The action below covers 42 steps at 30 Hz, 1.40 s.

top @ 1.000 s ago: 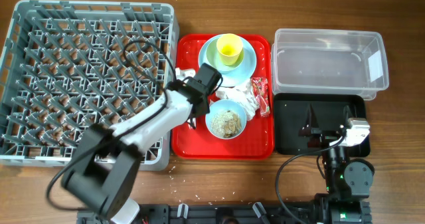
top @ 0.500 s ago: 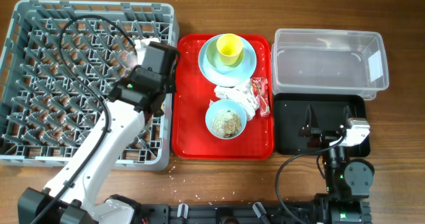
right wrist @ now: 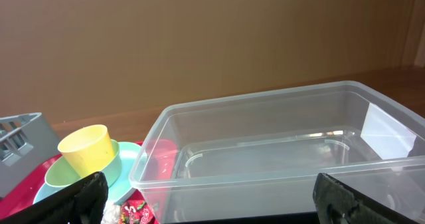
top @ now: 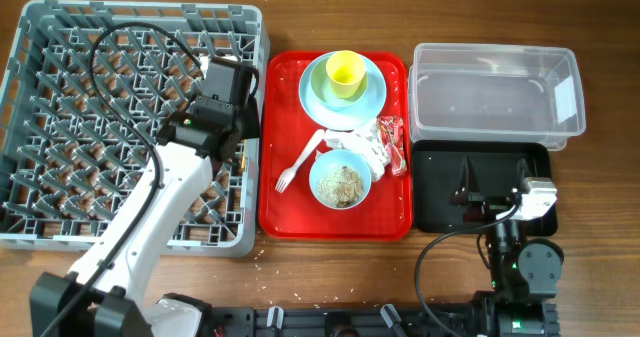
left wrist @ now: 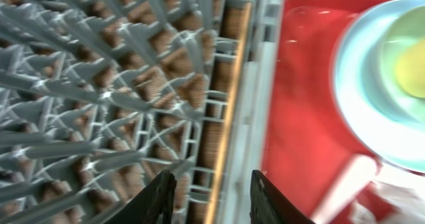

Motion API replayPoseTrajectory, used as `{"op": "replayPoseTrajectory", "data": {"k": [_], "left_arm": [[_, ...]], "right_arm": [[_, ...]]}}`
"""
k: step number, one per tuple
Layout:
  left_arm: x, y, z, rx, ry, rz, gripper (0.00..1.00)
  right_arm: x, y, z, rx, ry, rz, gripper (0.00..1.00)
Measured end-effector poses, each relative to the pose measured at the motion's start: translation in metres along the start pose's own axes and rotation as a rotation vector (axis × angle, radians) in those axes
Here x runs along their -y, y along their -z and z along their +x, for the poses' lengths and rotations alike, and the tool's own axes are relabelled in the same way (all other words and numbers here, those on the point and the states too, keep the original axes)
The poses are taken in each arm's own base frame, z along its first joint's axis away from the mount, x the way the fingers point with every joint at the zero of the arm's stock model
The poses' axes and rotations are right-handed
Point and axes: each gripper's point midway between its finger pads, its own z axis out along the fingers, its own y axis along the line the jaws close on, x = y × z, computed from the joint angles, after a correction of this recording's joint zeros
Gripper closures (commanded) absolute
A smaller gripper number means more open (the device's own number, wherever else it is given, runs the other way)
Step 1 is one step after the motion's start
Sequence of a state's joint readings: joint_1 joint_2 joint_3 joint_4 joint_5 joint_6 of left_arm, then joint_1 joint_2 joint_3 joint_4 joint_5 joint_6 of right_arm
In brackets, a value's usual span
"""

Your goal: Sort waste into correct bins and load items into the dishwasher rack

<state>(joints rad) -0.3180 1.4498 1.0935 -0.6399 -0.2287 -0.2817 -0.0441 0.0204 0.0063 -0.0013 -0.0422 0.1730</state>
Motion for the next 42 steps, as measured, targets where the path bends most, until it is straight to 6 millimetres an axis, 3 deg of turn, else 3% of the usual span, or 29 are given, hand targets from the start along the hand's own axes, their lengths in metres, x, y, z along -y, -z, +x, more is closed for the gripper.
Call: {"op": "replayPoseTrajectory", "data": {"k": [3, 6, 9, 11, 16, 22, 27, 37, 42], "left_arm": [[0.037, 0.022, -0.004, 0.03, -0.017, 0.182, 0.67], [0.073, 0.038, 0.008, 0.009, -0.078, 0.299, 0.73], [0.098, 0.034, 0.029, -0.046, -0.144, 0.339, 0.76], [0.107, 0.019, 0.044, -0.1, -0.172, 0.326, 0.73], [0.103, -0.023, 0.074, -0.228, -0.201, 0.247, 0.71], [0.092, -0.045, 0.108, -0.367, -0.227, 0.179, 0.73], [0.08, -0.049, 0.131, -0.466, -0.246, 0.131, 0.74], [0.079, -0.051, 0.134, -0.467, -0.242, 0.13, 0.75], [0.073, -0.057, 0.148, -0.481, -0.238, 0.121, 0.75]], "right_arm": [[0.0, 0.0, 0.0, 0.0, 0.0, 0.0, 0.0], [0.0, 0.0, 0.0, 0.0, 0.0, 0.0, 0.0], [0.0, 0.0, 0.0, 0.0, 0.0, 0.0, 0.0], [0.0, 0.0, 0.0, 0.0, 0.0, 0.0, 0.0], [0.0, 0.0, 0.0, 0.0, 0.0, 0.0, 0.0], [0.0, 0.0, 0.0, 0.0, 0.0, 0.0, 0.0], [0.0, 0.0, 0.0, 0.0, 0.0, 0.0, 0.0], [0.0, 0.0, 0.0, 0.0, 0.0, 0.0, 0.0], [0.0, 0.0, 0.0, 0.0, 0.0, 0.0, 0.0]]}}
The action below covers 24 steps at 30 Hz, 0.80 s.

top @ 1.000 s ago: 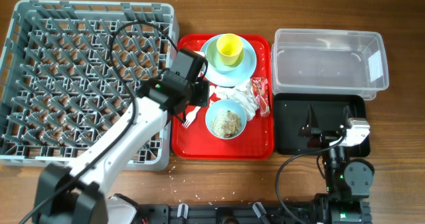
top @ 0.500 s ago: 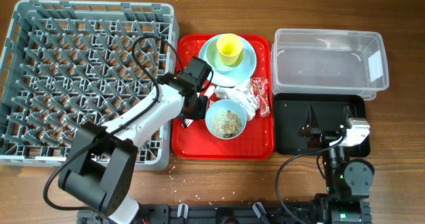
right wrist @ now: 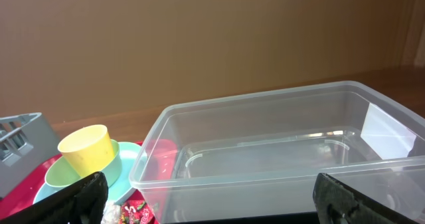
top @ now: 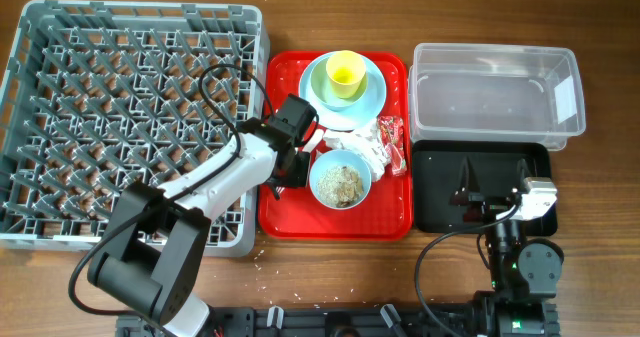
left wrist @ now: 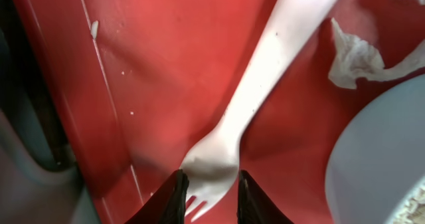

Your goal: Sort waste into correct bins and load items into the dishwasher rack

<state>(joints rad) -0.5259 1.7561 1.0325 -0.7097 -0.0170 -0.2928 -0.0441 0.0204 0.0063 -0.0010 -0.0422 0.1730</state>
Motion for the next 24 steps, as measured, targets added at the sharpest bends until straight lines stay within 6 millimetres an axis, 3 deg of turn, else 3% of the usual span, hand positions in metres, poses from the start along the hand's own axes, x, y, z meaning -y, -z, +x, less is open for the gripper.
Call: {"op": "replayPoseTrajectory", "data": {"k": [13, 15, 18, 24], "left_arm": [[0.0009, -0.0103, 0.002, 0.023, 0.02, 0.017, 0.79], [0.001, -0.0103, 0.0018, 0.024, 0.02, 0.018, 0.82], [0.0012, -0.0096, 0.0011, 0.027, 0.024, 0.019, 0.96], [0.0018, -0.0016, 0.0014, 0.033, 0.028, 0.027, 0.96]], "right_arm": [[0.0, 0.0, 0.0001, 0.0, 0.0, 0.0, 0.0], [0.0, 0.0, 0.0, 0.0, 0.0, 0.0, 0.0], [0.0, 0.0, 0.0, 0.0, 0.0, 0.0, 0.0], [0.0, 0.0, 0.0001, 0.0, 0.0, 0.0, 0.0]]}}
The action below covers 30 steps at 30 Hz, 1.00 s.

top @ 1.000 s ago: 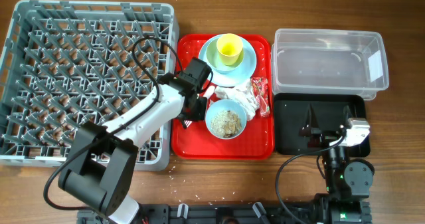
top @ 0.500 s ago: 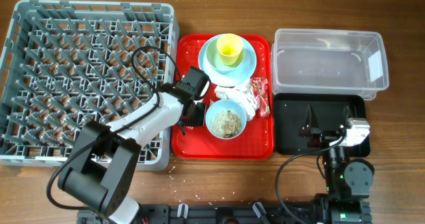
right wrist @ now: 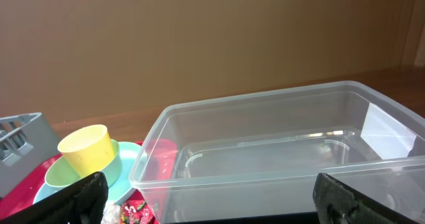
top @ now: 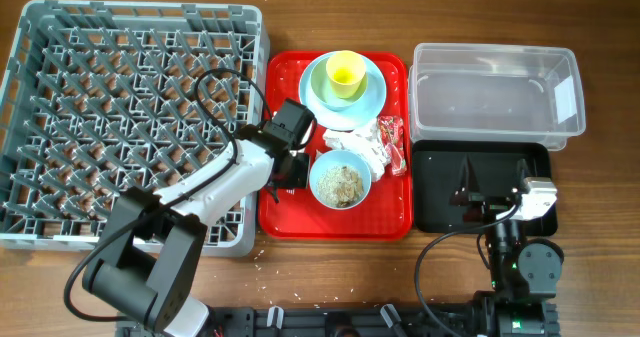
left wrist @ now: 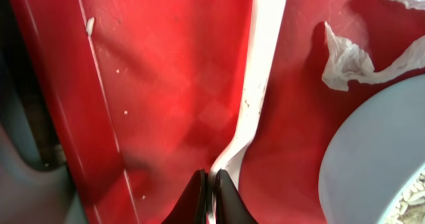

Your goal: Sort waste into correct bins and load items into the dishwasher rack

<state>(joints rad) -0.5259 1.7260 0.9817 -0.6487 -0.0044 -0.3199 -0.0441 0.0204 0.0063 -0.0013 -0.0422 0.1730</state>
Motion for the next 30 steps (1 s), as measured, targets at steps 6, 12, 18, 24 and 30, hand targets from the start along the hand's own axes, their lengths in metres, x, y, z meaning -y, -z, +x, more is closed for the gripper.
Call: {"op": "replayPoseTrajectory", "data": {"k": [6, 12, 18, 24, 30], "left_arm": [[-0.001, 0.011, 0.002, 0.007, 0.0, 0.0, 0.96], [-0.003, 0.03, -0.003, 0.062, 0.001, -0.001, 0.96], [-0.01, 0.051, -0.011, 0.126, 0.016, -0.01, 0.96], [-0.045, 0.128, -0.041, 0.372, 0.121, -0.035, 0.96], [-0.09, 0.144, -0.046, 0.423, 0.226, -0.126, 0.96]], "right_arm": [[0.0, 0.0, 0.0, 0.0, 0.0, 0.0, 0.0], [0.0, 0.0, 0.0, 0.0, 0.0, 0.0, 0.0], [0.0, 0.0, 0.0, 0.0, 0.0, 0.0, 0.0], [0.0, 0.0, 0.0, 0.0, 0.0, 0.0, 0.0], [0.0, 0.0, 0.0, 0.0, 0.0, 0.0, 0.0]]}}
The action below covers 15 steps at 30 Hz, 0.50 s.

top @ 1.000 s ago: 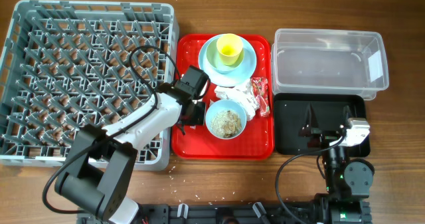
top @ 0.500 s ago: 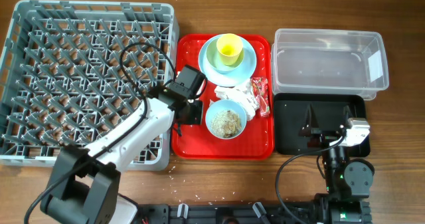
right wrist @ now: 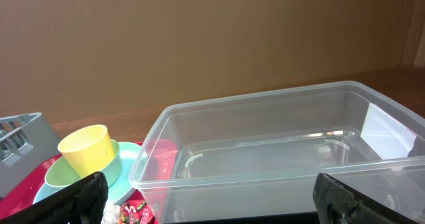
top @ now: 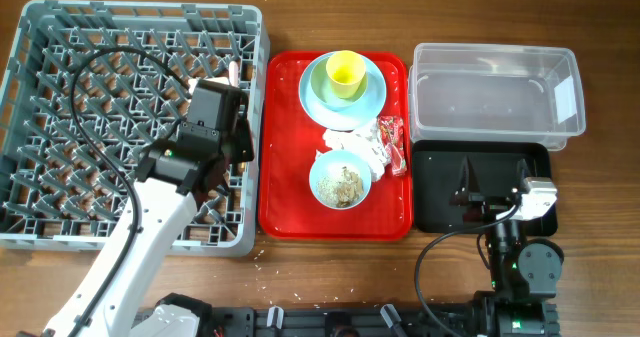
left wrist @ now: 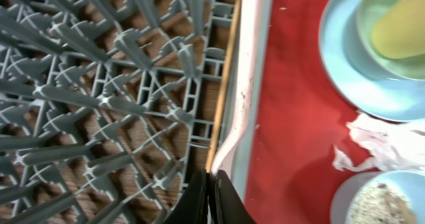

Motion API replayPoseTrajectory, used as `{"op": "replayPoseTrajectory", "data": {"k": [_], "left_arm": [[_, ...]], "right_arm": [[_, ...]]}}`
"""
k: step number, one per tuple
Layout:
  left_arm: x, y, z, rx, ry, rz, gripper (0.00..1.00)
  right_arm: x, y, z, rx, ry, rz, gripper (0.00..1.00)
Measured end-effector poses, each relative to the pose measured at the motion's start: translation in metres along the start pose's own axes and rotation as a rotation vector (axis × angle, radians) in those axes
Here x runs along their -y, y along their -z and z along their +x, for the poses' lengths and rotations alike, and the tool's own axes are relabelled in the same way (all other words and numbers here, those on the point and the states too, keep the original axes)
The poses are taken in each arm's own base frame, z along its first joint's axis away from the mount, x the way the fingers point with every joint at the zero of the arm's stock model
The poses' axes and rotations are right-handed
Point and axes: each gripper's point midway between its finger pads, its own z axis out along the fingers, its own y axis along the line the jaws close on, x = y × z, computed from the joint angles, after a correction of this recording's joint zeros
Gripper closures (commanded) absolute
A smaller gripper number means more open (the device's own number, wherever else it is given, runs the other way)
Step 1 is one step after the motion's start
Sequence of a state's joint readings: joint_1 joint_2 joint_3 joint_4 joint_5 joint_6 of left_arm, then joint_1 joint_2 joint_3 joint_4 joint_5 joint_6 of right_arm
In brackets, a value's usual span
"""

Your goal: Sort waste into correct bins and load items into the dishwasher rack

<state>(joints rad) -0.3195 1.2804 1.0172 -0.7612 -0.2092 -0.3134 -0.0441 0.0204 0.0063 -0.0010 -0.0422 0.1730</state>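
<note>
My left gripper (left wrist: 211,179) is shut on the tine end of a white plastic fork (left wrist: 247,84), which it holds above the right rim of the grey dishwasher rack (top: 120,37). In the overhead view only the fork's handle tip (top: 233,70) shows past the arm. The red tray (top: 285,202) holds a blue plate (top: 375,97) with a green bowl and a yellow cup (top: 345,71), a blue bowl of food scraps (top: 340,183), a crumpled napkin (top: 352,142) and a red wrapper (top: 392,142). My right gripper (right wrist: 209,192) rests wide open and empty over the black bin (top: 440,192).
A clear plastic bin (top: 495,87) stands at the back right, behind the black bin. The rack's upright pegs (left wrist: 113,84) fill the left of the table. A black cable (top: 110,77) loops over the rack. Crumbs lie on the wooden table edge (top: 270,267).
The left gripper, still shut on the fork, was low on the red tray beside the scrap bowl and is now raised over the rack's right rim. The fork is off the tray. Right arm unmoved.
The left gripper was open above the rack's right edge while the fork lay on the tray. Then it was down on the tray, open astride the fork's tine end. Then it was shut on the fork, and now holds it over the rack's rim.
</note>
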Motion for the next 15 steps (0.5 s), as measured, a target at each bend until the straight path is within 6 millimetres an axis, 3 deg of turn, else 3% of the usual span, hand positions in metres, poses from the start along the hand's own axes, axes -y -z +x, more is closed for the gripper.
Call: {"op": "replayPoseTrajectory", "data": {"k": [9, 15], "left_arm": [[-0.003, -0.041, 0.009, -0.075, -0.046, -0.072, 0.96], [-0.009, -0.044, 0.006, -0.064, -0.06, -0.114, 0.93]], "right_arm": [[0.0, 0.0, 0.0, 0.0, 0.0, 0.0, 0.0], [0.0, 0.0, 0.0, 0.0, 0.0, 0.0, 0.0]]}}
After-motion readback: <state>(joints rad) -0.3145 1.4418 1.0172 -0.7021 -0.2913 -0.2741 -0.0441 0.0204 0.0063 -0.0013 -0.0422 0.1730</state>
